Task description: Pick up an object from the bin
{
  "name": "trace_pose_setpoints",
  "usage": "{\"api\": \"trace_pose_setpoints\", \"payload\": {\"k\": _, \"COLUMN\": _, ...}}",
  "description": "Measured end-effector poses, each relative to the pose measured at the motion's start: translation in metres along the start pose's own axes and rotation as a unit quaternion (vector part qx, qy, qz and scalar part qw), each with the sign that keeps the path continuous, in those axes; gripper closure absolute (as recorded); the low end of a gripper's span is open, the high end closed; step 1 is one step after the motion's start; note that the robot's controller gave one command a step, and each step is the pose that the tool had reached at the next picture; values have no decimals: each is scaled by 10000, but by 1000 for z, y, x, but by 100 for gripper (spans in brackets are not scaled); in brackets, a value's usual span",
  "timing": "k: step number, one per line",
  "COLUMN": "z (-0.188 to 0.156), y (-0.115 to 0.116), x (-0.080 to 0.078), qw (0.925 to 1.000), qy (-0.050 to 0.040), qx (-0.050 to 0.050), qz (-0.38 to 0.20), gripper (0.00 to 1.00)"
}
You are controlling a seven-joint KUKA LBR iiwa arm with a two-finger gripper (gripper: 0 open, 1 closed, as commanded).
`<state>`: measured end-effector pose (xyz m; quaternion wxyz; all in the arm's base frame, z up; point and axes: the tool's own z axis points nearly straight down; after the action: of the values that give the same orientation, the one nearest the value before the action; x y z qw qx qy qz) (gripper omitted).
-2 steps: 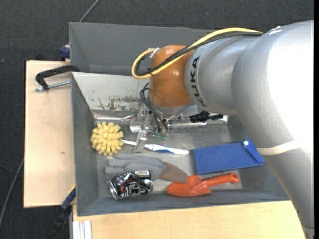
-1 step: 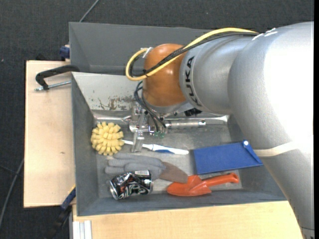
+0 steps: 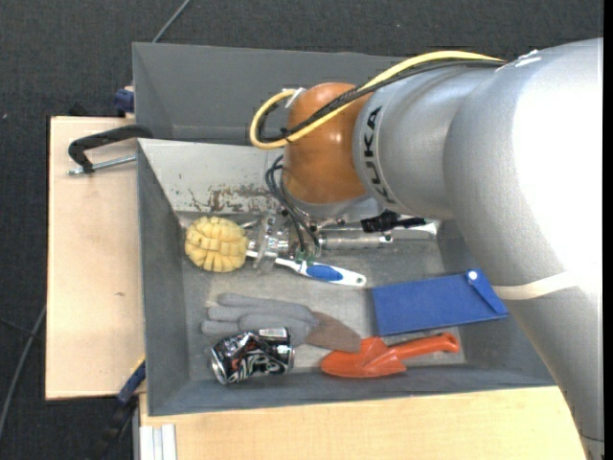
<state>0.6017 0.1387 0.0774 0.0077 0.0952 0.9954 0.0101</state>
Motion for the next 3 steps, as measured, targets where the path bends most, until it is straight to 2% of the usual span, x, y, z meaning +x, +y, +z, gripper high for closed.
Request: {"api": "trace_pose_setpoints", "payload": {"k": 3, "z": -12, "y": 0, "x": 1, "qw": 10000, "qy": 12, "qx": 5, "qz": -3, "gripper": 100}}
